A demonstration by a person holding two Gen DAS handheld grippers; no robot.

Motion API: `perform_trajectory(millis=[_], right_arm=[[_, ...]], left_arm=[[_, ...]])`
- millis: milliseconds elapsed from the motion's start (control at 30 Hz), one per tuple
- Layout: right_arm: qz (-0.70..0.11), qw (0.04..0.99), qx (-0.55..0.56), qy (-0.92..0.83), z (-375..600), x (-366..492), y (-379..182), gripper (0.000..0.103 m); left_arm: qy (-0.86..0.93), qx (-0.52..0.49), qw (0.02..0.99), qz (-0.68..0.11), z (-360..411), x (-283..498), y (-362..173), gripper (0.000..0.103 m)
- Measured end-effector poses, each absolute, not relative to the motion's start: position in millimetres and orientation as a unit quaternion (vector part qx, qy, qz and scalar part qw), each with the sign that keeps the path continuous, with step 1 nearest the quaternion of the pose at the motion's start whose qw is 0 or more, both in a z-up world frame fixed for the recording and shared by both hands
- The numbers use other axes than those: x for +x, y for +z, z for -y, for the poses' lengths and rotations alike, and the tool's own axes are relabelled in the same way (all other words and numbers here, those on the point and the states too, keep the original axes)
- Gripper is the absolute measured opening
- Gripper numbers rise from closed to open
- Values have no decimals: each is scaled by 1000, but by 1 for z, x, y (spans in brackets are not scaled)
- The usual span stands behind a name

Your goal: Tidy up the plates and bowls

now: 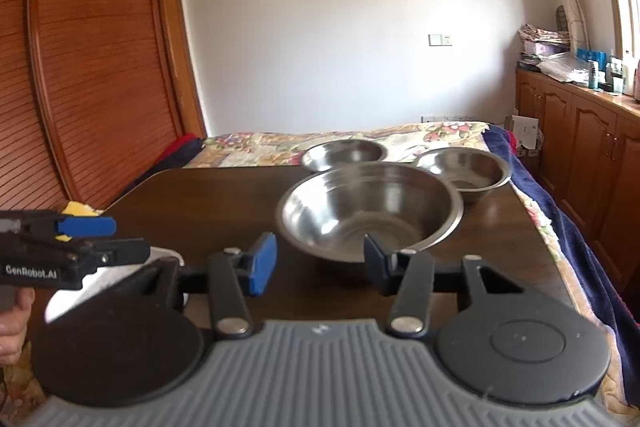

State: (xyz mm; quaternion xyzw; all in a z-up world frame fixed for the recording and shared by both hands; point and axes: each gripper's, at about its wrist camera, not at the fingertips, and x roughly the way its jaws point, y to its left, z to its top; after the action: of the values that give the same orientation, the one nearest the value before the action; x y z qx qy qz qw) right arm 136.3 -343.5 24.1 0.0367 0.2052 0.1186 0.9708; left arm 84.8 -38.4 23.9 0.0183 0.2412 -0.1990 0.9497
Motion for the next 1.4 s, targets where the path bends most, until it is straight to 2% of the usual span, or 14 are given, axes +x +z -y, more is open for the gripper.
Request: perform_trajectory(millis=[67, 167, 267, 367, 433, 533, 600, 833, 1100, 1200, 1267, 1300, 1333, 1400], right_arm=[[-202, 973, 29, 108, 350, 140, 23, 51], [-200, 975, 25, 96, 360, 147, 22, 60], [-197, 976, 26, 89, 372, 154, 20, 62], [-197, 976, 23, 84, 381, 163, 17, 72], [-195, 977, 18, 86, 387, 168, 16, 75], [-193, 977, 15, 85, 395, 176, 13, 80], [-195, 976, 21, 90, 400, 181, 11, 89], [-201, 974, 29, 101, 416, 200, 5, 94], [-208, 970, 28, 118, 417, 215, 5, 94], [-214, 969, 21, 124, 416, 220, 4, 93], [-220, 967, 20, 127, 416, 224, 4, 88], [-223, 966, 21, 128, 416, 225, 4, 85], [-226, 965, 21, 129, 416, 226, 3, 82], [-235, 963, 24, 132, 417, 231, 1, 66]], left_arm=[[-204, 17, 948, -242, 47, 89, 23, 84], [-210, 17, 946, -245, 59, 98, 21, 85], [-212, 22, 945, -246, 72, 106, 20, 87], [-214, 27, 945, -244, 85, 113, 20, 96], [-216, 30, 946, -241, 93, 116, 20, 99], [-220, 31, 945, -240, 104, 124, 18, 101], [-221, 30, 945, -241, 109, 128, 16, 102], [-228, 23, 944, -239, 122, 142, 11, 102], [-215, 20, 945, -246, 123, 155, 10, 102], [-215, 22, 944, -251, 125, 160, 12, 95], [-215, 25, 942, -258, 128, 164, 12, 81], [-214, 26, 940, -264, 129, 167, 12, 76], [-212, 26, 939, -269, 130, 169, 11, 67], [-210, 26, 939, -273, 132, 171, 9, 62]])
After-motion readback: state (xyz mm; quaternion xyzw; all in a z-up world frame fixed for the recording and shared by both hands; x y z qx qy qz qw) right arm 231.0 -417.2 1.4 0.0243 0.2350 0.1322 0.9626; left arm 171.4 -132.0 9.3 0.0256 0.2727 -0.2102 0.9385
